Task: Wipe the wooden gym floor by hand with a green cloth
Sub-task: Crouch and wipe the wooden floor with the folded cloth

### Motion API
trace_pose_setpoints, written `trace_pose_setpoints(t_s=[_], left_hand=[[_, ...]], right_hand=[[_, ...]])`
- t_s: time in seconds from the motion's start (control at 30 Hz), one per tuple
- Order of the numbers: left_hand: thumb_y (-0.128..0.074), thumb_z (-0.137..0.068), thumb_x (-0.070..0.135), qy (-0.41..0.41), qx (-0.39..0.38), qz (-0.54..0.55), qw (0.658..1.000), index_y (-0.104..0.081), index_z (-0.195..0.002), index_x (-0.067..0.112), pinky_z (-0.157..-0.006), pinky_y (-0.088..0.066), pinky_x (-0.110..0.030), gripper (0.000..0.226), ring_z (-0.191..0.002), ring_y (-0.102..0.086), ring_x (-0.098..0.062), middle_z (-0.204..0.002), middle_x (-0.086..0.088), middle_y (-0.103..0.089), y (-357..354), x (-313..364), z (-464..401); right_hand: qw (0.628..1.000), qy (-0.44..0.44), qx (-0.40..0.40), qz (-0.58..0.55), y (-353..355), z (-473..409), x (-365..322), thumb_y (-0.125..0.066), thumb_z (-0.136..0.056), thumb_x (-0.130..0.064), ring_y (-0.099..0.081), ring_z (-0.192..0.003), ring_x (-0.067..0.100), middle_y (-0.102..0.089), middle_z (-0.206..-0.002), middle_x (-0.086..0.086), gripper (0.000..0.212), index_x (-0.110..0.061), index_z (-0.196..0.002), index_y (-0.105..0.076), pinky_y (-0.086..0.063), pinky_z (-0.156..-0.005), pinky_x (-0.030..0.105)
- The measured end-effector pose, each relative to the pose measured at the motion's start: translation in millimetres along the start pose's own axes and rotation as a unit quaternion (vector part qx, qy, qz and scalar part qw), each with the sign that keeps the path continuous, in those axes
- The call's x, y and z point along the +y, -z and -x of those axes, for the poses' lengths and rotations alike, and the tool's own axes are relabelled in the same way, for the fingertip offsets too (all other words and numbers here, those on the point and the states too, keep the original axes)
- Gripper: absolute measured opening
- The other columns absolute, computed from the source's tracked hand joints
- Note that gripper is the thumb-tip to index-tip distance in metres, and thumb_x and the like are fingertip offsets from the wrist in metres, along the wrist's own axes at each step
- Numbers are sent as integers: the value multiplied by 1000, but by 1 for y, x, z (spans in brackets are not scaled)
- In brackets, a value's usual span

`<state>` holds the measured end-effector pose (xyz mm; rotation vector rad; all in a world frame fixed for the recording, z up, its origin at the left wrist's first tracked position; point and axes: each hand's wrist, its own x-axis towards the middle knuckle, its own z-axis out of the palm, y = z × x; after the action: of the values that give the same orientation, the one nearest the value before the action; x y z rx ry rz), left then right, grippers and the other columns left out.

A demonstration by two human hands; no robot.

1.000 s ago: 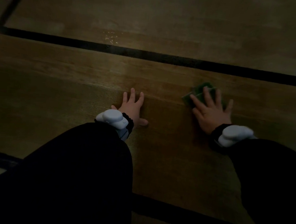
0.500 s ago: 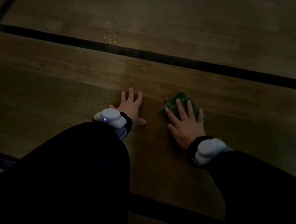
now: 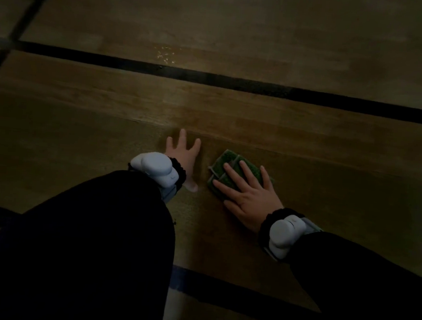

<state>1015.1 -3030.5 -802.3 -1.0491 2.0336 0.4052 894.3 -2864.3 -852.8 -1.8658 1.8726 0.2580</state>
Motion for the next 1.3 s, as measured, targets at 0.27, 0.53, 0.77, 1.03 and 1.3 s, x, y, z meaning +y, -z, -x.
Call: trace_pose_setpoints(t_s=[0.27, 0.53, 0.77, 1.03, 1.3], left_hand=[[-83, -68, 33, 70, 10, 83, 994, 25, -146, 34, -112, -14, -63, 133, -140, 10, -50, -152, -16, 30, -32, -24, 9], [-84, -66, 30, 51, 19, 124, 991, 21, -146, 39, -111, -13, -65, 133, -139, 16, -50, -152, -12, 33, -37, -31, 8], [-84, -67, 26, 51, 15, 132, 990, 19, -147, 38, -111, -13, -65, 131, -139, 16, -51, -152, -13, 33, -35, -29, 9], [-82, -70, 24, 57, 14, 128, 990, 18, -147, 38, -111, -14, -66, 127, -139, 16, -51, -152, -13, 32, -34, -27, 8], [-83, -70, 32, 63, 21, 111, 992, 20, -146, 39, -112, -14, -64, 128, -140, 13, -49, -153, -13, 30, -37, -29, 7]], right_hand=[[1000, -7, -2, 1, 10, -5, 18, -2, -94, -58, 32, -137, 18, 35, -144, -16, 50, -54, -142, 13, 24, -105, 53], [963, -260, -33, -66, 55, -28, 92, -19, -99, -53, 21, -144, 21, 23, -156, -13, 51, -53, -146, 3, 9, -114, 58], [976, -211, -5, -49, 38, -32, 41, -20, -97, -57, 26, -142, 28, 29, -155, -6, 58, -48, -147, 9, 13, -110, 62], [997, 51, -42, 36, 14, -18, -59, -20, -98, -55, 30, -141, 30, 28, -155, -5, 58, -43, -149, 6, 22, -104, 64], [992, 106, -34, 56, 13, -21, -31, -16, -101, -48, 27, -142, 24, 26, -155, -13, 50, -51, -146, 5, 21, -108, 59]])
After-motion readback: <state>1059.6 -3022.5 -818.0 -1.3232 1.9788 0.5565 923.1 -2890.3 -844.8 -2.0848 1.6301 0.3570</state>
